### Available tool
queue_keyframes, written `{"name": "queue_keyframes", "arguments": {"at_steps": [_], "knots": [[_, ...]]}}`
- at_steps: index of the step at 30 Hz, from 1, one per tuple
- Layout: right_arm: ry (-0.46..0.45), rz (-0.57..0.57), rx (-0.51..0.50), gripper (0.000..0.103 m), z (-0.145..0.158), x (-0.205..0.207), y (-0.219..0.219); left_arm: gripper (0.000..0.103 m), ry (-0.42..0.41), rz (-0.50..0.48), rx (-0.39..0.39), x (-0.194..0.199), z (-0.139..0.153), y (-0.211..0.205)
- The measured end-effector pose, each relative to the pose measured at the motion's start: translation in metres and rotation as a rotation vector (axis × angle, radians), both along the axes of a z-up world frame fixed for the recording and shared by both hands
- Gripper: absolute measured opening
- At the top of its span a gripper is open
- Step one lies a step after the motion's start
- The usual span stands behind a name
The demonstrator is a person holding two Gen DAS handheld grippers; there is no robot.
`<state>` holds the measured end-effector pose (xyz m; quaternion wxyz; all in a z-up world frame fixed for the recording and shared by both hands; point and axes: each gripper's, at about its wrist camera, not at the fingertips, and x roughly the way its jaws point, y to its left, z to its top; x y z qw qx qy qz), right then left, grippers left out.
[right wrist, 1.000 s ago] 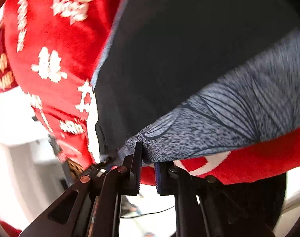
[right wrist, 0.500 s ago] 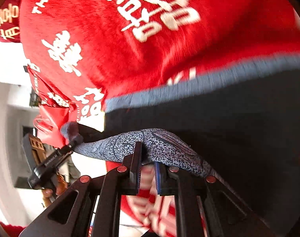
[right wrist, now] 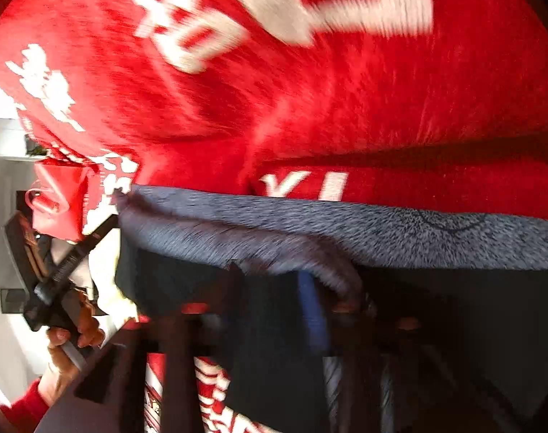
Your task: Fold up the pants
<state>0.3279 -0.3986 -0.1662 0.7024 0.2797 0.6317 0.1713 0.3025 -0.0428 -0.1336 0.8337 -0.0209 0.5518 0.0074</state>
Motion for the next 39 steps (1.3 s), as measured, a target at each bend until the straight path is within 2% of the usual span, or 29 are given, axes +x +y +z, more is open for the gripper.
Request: {"name": "queue_keyframes", "arguments": {"at_steps": [1, 4, 6, 8, 9, 10, 11, 15, 17, 20, 22, 26, 30, 34, 39], "knots": [[-0.016, -0.007, 0.003, 0.066, 0.008, -0.002, -0.001, 0.073, 0.017, -0.035, 0.01, -0.006, 0.001, -0.006], [-0.036, 0.006, 0.006, 0.066, 0.021, -0.019, 0.002, 0.073, 0.072, -0.102, 0.024, -0.014, -0.015, -0.027], [-0.006, 0.043, -0.005, 0.066, 0.011, -0.019, 0.011, 0.073, 0.101, -0.11, 0.051, -0.008, -0.035, -0.04], [0.018, 0.077, -0.093, 0.065, -0.004, -0.009, 0.019, 0.073, 0.093, -0.095, 0.08, -0.002, -0.049, -0.054], [0.02, 0.082, -0.115, 0.059, -0.009, -0.005, 0.018, 0.073, 0.092, -0.08, 0.115, 0.005, -0.057, -0.059], [0.01, 0.082, -0.126, 0.054, -0.012, -0.003, 0.015, 0.079, 0.086, -0.074, 0.133, 0.011, -0.061, -0.062], [-0.004, 0.075, -0.13, 0.054, -0.011, -0.002, 0.011, 0.081, 0.075, -0.072, 0.143, 0.016, -0.064, -0.064], [-0.032, 0.008, -0.055, 0.055, 0.009, -0.016, -0.016, 0.082, 0.095, -0.083, 0.172, 0.022, -0.058, -0.073], [-0.052, -0.006, -0.05, 0.058, 0.023, -0.033, -0.029, 0.082, 0.107, -0.127, 0.172, 0.009, -0.045, -0.084], [-0.051, -0.049, -0.065, 0.061, 0.038, -0.078, -0.057, 0.082, 0.121, -0.229, 0.163, -0.03, -0.027, -0.112], [-0.027, -0.092, -0.064, 0.061, 0.042, -0.107, -0.078, 0.082, 0.15, -0.307, 0.125, -0.061, -0.024, -0.14], [0.037, -0.22, -0.097, 0.061, 0.047, -0.194, -0.119, 0.082, 0.191, -0.442, 0.072, -0.108, -0.026, -0.199], [0.087, -0.361, -0.126, 0.061, 0.053, -0.277, -0.144, 0.082, 0.22, -0.544, 0.052, -0.142, -0.035, -0.245], [0.155, -0.515, -0.154, 0.061, 0.053, -0.355, -0.154, 0.082, 0.208, -0.64, 0.102, -0.171, -0.043, -0.278], [0.186, -0.644, -0.181, 0.061, 0.042, -0.418, -0.152, 0.082, 0.172, -0.662, 0.143, -0.193, -0.043, -0.3]]}}
